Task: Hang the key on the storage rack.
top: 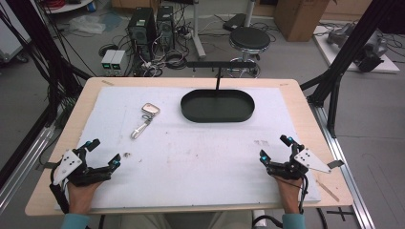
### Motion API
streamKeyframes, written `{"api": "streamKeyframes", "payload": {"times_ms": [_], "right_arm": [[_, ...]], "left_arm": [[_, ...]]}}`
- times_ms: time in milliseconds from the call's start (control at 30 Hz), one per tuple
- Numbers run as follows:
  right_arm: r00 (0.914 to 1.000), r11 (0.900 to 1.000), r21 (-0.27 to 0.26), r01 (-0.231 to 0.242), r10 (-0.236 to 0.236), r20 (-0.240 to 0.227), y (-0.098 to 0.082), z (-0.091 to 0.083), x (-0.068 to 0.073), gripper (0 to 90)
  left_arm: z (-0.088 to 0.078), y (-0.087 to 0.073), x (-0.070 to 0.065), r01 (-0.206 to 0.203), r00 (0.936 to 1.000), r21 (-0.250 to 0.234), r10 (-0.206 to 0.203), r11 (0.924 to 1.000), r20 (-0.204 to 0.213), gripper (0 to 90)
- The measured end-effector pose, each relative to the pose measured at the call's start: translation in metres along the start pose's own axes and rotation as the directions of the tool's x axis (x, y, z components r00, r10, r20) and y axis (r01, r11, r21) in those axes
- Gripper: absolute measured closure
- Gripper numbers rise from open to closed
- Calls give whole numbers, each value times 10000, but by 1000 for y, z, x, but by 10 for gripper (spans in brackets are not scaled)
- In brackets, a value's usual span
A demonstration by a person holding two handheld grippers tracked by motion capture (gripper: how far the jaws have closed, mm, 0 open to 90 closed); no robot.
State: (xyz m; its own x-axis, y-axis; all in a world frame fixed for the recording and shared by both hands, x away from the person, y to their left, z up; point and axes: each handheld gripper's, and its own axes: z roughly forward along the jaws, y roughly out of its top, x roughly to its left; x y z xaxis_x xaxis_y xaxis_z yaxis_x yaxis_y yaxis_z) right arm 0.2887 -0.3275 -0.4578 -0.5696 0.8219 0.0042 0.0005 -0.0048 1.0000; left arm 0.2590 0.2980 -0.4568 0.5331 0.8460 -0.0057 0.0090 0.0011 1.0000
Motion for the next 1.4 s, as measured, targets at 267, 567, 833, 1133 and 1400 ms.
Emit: {"api": "streamKeyframes", "payload": {"times_ms": [267,567,833,1133,1400], "right_arm": [[10000,10000,-1,20,-20,-11,0,0,1,15],[9999,9999,7,104,-104,-32,0,0,1,15],[9999,9999,24,114,-114,-49,0,0,1,15],[9999,9999,30,143,-143,-57,0,1,1,15],[9999,9999,-3,151,-151,-42,0,1,1,15]], "left_arm": [[0,0,-1,-72,9999,57,72,10000,-121,51],[0,0,-1,-2,9998,-32,2,10000,-197,51],[5,5,1,84,9998,761,-71,9971,-166,51],[22,37,8,-101,9999,1816,101,9833,6,51],[53,66,16,-82,9989,3557,-91,9346,469,51]]}}
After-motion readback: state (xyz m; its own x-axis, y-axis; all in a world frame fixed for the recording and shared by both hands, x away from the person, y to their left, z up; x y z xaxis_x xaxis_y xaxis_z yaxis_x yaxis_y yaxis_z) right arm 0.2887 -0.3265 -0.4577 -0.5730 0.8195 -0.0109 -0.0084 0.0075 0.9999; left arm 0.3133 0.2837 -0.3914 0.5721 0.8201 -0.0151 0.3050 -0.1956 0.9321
